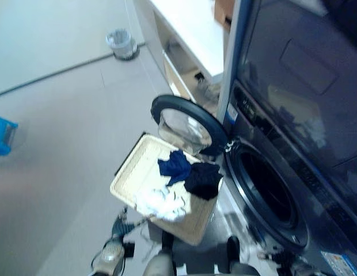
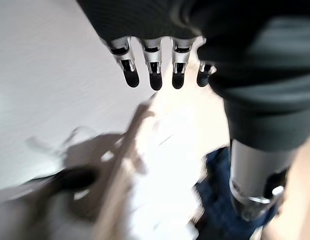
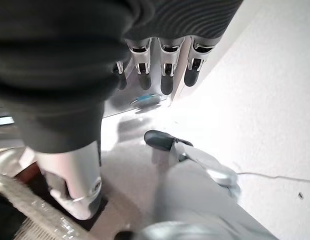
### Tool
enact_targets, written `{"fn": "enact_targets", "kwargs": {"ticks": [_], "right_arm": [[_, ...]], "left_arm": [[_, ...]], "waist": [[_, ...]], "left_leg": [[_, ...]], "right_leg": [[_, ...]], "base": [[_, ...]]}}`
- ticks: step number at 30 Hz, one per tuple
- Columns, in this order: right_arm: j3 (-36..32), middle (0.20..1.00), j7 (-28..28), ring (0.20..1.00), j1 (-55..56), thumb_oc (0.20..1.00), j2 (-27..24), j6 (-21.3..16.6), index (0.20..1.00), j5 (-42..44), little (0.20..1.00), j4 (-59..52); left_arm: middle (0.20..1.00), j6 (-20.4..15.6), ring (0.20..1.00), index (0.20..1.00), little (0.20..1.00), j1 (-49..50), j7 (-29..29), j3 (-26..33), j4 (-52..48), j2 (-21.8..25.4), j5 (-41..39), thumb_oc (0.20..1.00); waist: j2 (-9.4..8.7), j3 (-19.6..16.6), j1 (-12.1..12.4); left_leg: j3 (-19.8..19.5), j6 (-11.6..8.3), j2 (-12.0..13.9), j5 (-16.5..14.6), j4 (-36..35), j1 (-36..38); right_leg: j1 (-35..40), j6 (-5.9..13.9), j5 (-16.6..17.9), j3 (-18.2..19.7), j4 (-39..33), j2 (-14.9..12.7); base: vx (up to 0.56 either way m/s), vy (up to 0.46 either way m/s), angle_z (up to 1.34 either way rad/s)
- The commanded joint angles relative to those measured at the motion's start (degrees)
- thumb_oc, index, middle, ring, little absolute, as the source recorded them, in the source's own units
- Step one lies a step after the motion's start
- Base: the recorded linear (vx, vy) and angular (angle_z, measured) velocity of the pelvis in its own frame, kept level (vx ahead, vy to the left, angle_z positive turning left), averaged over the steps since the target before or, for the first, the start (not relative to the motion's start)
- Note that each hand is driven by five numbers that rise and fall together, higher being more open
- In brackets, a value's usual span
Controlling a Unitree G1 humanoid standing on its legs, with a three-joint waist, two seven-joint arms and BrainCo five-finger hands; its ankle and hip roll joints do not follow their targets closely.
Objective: Put the clothes into the washing machine.
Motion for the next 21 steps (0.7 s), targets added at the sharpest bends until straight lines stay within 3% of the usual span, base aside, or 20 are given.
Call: {"fn": "enact_targets", "kwargs": {"ticks": [1, 7, 11, 21], "right_arm": [[1.3, 1.000, -1.5, 1.000, -4.4, 1.000, -1.1, -1.7, 1.000, 4.9, 1.000, -1.7], [1.8, 1.000, -1.8, 1.000, -10.2, 1.000, -3.1, -2.0, 1.000, 8.6, 1.000, -3.1], [2.2, 1.000, -2.3, 1.000, -12.3, 1.000, -4.0, -2.2, 1.000, 10.8, 1.000, -4.4], [2.3, 1.000, -2.5, 1.000, -16.3, 1.000, -7.7, -2.7, 1.000, 12.4, 1.000, -6.7]], "left_arm": [[1.000, -4.0, 1.000, 1.000, 1.000, -7.8, 11.3, 2.6, -2.3, 4.6, 3.2, 1.000], [1.000, -3.1, 1.000, 1.000, 1.000, -16.6, 25.8, 1.1, -6.9, 8.3, 14.6, 1.000], [1.000, -2.1, 1.000, 1.000, 1.000, -21.1, 31.8, -1.0, -9.7, 11.1, 23.1, 1.000], [1.000, 1.4, 1.000, 1.000, 1.000, -30.8, 29.8, -10.5, -10.8, 17.0, 39.0, 1.000]], "waist": [[-3.92, 5.3, 1.8], [-5.23, 10.7, 2.0], [-5.97, 10.7, 1.6], [-5.52, 10.7, -0.4]], "left_leg": [[0.0, 2.52, -3.2, -4.1, -1.2, 0.7], [-0.1, 2.45, -3.9, -3.2, 2.4, -6.0], [-0.2, 2.37, -4.6, -3.7, 6.8, -13.1], [-0.4, 2.40, -6.0, -4.9, 16.4, -27.2]], "right_leg": [[-8.2, -0.27, 0.6, 1.8, 5.6, -0.8], [-15.8, -0.06, 1.2, 1.9, 10.1, -1.0], [-22.3, 0.12, 1.4, 2.0, 13.0, -1.1], [-35.5, 0.01, 1.6, 2.5, 19.7, -0.5]], "base": [[-0.11, -0.013, 0.05], [-0.11, -0.027, 0.00], [-0.07, -0.031, -0.02], [-0.03, -0.005, 0.02]]}}
